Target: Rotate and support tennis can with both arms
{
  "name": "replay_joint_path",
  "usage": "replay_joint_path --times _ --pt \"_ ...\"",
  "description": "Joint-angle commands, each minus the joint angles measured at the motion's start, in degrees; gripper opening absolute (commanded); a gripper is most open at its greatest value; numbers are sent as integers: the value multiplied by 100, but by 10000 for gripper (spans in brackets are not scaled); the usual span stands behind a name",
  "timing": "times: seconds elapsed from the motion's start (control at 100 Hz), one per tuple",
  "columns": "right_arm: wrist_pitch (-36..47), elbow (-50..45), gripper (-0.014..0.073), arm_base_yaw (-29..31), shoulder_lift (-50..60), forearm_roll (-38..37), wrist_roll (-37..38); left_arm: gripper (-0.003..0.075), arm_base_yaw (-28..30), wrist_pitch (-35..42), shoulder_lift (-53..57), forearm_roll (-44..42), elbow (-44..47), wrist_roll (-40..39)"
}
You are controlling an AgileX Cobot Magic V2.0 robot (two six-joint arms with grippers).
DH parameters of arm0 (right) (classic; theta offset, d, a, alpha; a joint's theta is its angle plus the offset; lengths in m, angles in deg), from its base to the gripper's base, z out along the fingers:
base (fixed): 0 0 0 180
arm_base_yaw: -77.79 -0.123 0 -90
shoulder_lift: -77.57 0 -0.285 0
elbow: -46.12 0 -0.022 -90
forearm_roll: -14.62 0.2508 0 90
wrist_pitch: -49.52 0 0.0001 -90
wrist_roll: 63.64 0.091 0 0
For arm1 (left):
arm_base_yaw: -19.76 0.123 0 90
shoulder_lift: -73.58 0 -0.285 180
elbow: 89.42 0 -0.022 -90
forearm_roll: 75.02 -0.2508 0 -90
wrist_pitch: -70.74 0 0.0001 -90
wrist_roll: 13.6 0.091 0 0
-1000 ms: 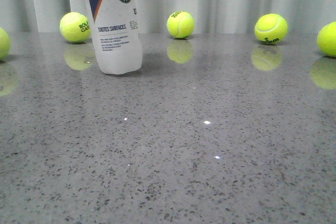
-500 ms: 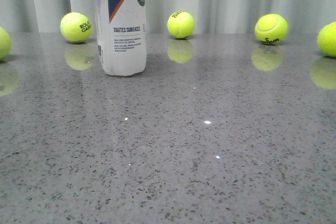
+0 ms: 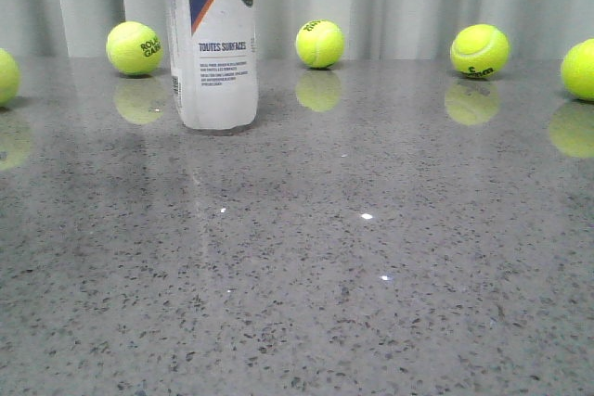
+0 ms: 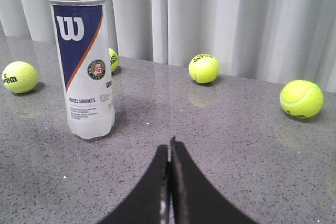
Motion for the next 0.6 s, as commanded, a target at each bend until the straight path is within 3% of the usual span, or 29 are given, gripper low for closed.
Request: replay_joint_path --times 0.0,0.23,0.59 --pt "442 143 -61 38 -6 23 11 -19 1 847 635 125 607 -63" --pt "442 143 -61 38 -6 23 11 -19 166 940 1767 -83 1977 -114" --pt "442 143 -61 38 -6 23 11 -19 802 2959 3155 -176 3943 -217"
